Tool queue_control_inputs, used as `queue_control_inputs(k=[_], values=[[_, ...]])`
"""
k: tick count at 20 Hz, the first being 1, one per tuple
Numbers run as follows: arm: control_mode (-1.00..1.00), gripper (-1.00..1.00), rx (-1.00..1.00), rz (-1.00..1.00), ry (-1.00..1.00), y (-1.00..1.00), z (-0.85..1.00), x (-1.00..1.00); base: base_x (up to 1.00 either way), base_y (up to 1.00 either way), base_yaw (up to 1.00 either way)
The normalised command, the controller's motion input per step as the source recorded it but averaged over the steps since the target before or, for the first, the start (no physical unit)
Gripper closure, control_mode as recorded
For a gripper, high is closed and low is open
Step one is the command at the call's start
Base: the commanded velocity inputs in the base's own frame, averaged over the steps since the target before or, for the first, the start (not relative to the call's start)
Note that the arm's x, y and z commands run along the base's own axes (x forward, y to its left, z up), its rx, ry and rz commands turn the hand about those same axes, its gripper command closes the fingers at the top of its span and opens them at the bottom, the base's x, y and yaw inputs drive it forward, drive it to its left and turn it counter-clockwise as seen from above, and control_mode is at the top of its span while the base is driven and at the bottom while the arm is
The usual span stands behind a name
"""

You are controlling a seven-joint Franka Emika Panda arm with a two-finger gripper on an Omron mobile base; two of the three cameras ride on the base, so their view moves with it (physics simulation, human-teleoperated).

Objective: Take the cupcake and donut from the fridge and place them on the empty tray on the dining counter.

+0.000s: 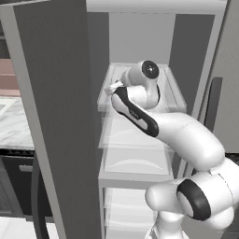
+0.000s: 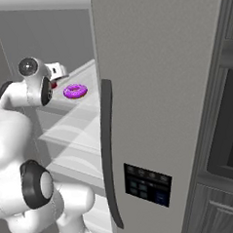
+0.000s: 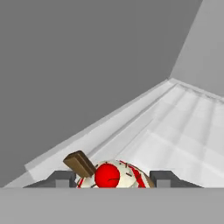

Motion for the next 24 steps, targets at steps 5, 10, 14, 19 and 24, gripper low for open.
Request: queue_control_inputs(k=[5,10,14,19,24], values=[[-1.0,1.0,0.05,-0.18,0.09,-0.04,0.89,-0.88,0.0,0.0,0.0],[-1.0,1.0,0.09,-0.18,0.09,-0.09,0.4,-1.0,0.0,0.0,0.0],[-1.0,1.0,0.0,-0.11,0.0,-0.5,0.11,-1.0,0.0,0.0,0.0],[-1.0,1.0,0.0,-0.03,-0.02,-0.61,-0.16,-1.0,0.0,0.0,0.0],[-1.0,1.0,0.01,0.0,-0.22,-0.27,0.01,-1.0,0.0,0.0,0.0]])
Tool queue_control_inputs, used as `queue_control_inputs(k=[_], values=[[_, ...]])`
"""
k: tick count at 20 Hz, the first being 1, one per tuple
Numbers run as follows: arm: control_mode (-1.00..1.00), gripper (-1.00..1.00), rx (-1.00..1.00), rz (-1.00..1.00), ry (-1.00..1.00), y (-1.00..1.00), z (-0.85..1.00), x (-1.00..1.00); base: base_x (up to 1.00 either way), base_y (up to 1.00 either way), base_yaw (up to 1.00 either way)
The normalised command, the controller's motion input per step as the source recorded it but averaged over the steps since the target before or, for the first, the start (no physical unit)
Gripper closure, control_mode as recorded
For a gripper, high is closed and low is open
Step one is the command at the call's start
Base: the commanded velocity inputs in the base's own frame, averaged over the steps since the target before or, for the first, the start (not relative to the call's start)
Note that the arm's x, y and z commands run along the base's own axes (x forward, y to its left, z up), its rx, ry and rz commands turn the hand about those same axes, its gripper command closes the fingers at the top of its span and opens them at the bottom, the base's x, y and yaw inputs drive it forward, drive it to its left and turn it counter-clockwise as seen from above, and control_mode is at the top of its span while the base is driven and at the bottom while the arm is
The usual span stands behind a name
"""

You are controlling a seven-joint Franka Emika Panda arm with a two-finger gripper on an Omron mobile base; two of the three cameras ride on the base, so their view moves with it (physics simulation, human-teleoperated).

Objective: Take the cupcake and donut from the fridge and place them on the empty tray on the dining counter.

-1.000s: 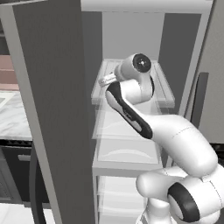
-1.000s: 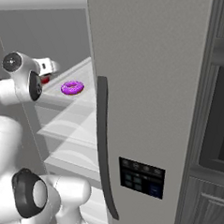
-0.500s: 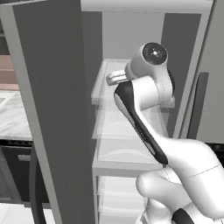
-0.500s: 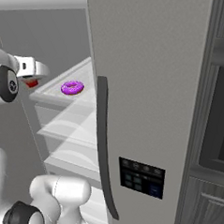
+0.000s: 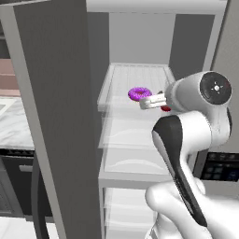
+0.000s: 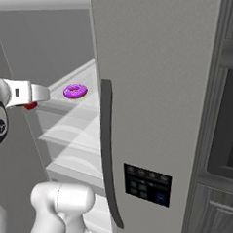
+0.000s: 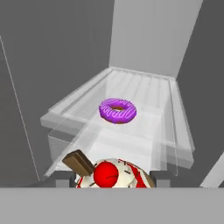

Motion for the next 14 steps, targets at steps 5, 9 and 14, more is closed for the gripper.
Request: queue_control_inputs(k=[5,9,14], values=[[-1.0,1.0,0.06,0.02,-0.16,-0.09,0.38,-1.0,0.0,0.0,0.0],[-1.0,1.0,0.04,0.05,-0.22,-0.02,0.55,-1.0,0.0,0.0,0.0],[1.0,1.0,0.03,0.02,-0.06,0.0,0.23,-0.4,-0.6,-0.03,0.01]])
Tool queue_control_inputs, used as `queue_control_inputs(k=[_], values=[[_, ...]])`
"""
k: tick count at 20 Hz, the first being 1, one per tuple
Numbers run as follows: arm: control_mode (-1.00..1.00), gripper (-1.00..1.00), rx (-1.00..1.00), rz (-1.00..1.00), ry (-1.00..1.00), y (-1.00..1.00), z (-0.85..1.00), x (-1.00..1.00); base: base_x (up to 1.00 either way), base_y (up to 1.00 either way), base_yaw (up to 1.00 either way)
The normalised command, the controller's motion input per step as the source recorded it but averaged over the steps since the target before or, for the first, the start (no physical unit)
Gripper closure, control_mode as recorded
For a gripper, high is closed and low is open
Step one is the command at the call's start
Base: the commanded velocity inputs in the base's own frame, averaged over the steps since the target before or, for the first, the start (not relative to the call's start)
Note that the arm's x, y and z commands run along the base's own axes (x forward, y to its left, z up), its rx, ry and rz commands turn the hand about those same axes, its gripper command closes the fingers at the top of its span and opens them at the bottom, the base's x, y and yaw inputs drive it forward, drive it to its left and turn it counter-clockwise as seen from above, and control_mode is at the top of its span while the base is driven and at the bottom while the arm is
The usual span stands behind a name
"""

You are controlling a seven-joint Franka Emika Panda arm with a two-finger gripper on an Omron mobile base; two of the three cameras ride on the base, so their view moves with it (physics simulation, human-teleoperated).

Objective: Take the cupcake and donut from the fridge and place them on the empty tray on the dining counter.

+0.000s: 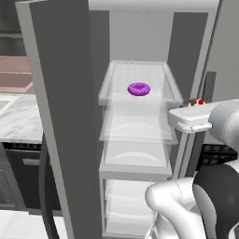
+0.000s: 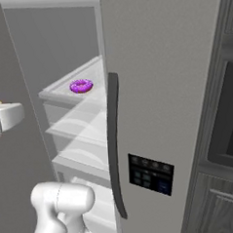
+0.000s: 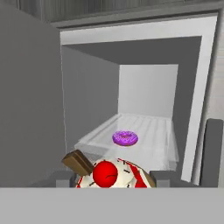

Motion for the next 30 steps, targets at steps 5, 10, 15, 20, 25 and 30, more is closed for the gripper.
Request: queue_control_inputs(k=[5,10,15,20,25,30], values=[[1.0,1.0,0.0,0.0,0.0,0.0,0.0,0.0,-1.0,-0.13,0.07],[1.0,1.0,0.0,0.0,0.0,0.0,0.0,0.0,-1.0,-0.01,0.08],[1.0,1.0,0.0,0.0,0.0,0.0,0.0,0.0,-0.91,-0.02,0.45],[1.0,1.0,0.0,0.0,0.0,0.0,0.0,0.0,-0.02,0.0,1.0],[1.0,1.0,0.0,0.0,0.0,0.0,0.0,0.0,0.0,0.0,1.0],[1.0,1.0,0.0,0.0,0.0,0.0,0.0,0.0,0.0,0.0,1.0]])
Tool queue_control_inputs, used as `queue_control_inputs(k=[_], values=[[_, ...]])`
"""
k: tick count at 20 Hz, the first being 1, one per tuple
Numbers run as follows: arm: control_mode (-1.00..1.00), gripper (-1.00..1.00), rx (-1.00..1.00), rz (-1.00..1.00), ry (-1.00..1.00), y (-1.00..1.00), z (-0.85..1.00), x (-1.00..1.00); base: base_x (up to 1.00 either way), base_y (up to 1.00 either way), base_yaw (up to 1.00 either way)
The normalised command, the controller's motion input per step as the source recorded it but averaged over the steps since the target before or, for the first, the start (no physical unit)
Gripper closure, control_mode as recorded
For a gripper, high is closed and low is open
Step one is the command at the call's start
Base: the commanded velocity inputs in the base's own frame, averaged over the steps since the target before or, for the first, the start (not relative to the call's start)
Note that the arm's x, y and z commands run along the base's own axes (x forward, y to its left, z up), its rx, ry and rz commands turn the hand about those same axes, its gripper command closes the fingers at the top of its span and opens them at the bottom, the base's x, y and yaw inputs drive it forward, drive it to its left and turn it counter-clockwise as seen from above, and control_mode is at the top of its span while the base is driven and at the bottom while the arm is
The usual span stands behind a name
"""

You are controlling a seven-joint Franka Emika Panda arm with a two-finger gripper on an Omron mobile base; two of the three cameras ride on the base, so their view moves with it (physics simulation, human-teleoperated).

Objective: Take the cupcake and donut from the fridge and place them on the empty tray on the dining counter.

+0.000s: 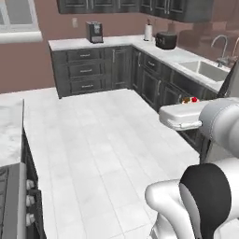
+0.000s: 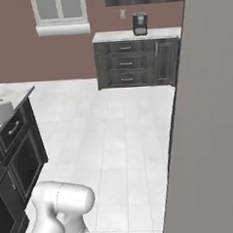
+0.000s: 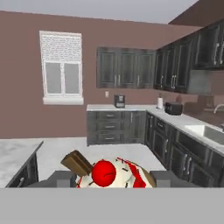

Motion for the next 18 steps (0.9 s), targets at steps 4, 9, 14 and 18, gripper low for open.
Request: queue_control_inputs(k=[4,9,14,18], values=[[1.0,1.0,0.0,0.0,0.0,0.0,0.0,0.0,0.0,0.0,1.0],[1.0,1.0,0.0,0.0,0.0,0.0,0.0,0.0,0.0,0.04,1.0],[1.0,1.0,0.0,0.0,0.0,0.0,0.0,0.0,0.32,0.02,0.98],[1.0,1.0,0.0,0.0,0.0,0.0,0.0,0.0,0.69,0.0,0.92]])
